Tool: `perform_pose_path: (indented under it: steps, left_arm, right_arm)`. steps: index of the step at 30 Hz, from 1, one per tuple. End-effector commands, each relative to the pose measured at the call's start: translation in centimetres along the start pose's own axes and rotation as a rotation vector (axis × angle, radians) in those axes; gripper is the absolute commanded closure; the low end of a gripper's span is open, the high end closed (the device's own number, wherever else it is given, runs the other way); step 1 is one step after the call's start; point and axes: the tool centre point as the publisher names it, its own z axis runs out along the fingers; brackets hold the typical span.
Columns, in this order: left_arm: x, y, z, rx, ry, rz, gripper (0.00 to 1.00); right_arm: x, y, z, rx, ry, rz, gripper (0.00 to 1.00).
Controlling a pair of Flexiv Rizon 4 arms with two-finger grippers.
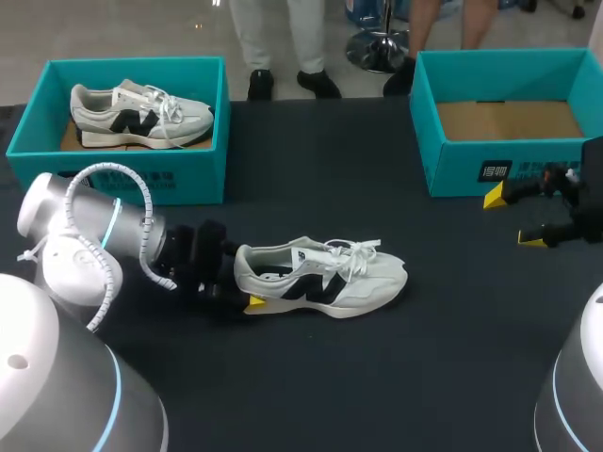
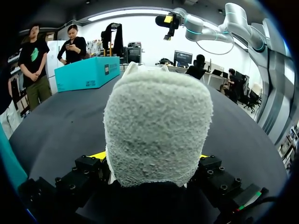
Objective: Take the shoe out of the shoebox, open the shoe tongue, remove and reinsert the insole, then place the shoe into the shoebox
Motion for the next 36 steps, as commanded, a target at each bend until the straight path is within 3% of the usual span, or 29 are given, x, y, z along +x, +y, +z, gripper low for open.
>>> perform_pose_path:
  steps: [1, 33, 36]
  left_arm:
    - [-0.10, 0.49, 0.88, -0.001, -0.010, -0.008, 1.00]
    - [-0.06, 0.57, 0.85, -0.007, -0.013, -0.011, 1.00]
    - [-0.06, 0.57, 0.85, -0.007, -0.013, -0.011, 1.00]
  right_arm:
    - [0.00, -0.08, 0.00, -0.001, -0.002, 0.001, 0.00]
    - [0.00, -0.08, 0.00, -0.001, -0.002, 0.001, 0.00]
    - [0.70, -0.40, 0.79, -0.016, -0.045, -0.005, 0.00]
